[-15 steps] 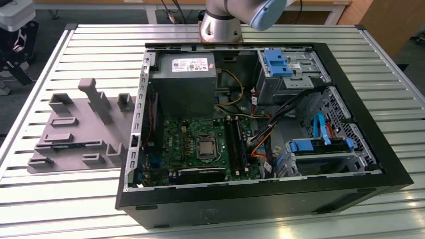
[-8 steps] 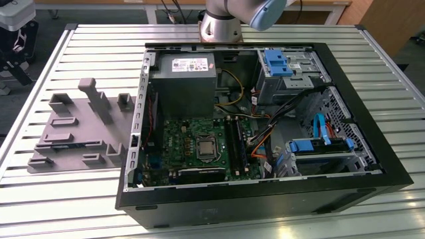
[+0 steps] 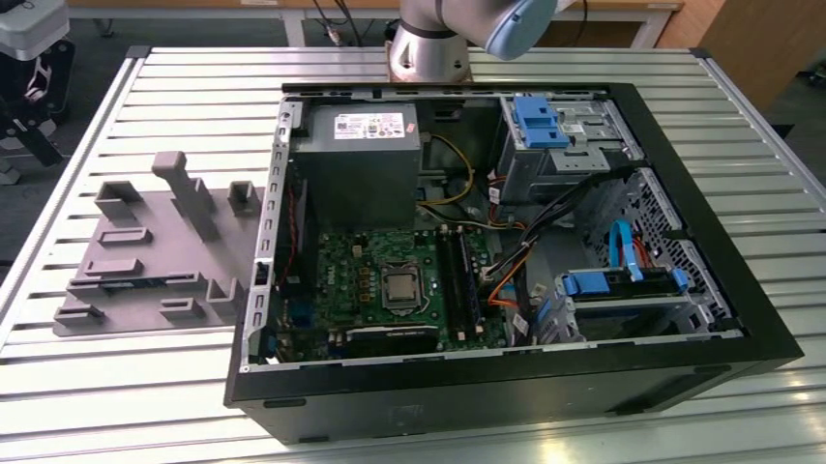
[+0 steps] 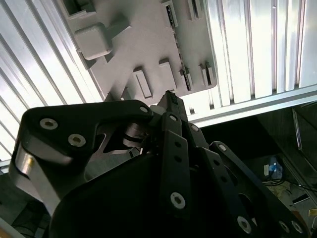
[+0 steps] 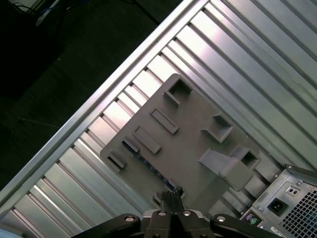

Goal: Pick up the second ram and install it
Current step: 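Pick up the second ram and move it above second insertion slot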

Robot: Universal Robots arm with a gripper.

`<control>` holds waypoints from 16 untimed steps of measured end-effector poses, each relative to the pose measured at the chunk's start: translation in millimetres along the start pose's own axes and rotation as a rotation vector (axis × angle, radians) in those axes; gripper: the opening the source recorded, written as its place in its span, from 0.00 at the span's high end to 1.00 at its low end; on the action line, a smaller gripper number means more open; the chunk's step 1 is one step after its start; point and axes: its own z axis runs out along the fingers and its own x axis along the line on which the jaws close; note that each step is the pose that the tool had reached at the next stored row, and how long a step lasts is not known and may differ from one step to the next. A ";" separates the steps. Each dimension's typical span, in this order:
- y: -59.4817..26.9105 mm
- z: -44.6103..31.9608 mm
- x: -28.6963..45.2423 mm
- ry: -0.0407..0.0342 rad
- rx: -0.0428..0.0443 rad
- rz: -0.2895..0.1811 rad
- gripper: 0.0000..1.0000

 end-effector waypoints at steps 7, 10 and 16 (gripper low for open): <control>0.2 0.4 0.3 0.0022 -0.0006 -0.064 0.89; 0.2 1.5 0.4 0.0039 -0.0012 -0.120 0.89; 0.1 3.9 0.4 0.0075 -0.0023 -0.228 0.89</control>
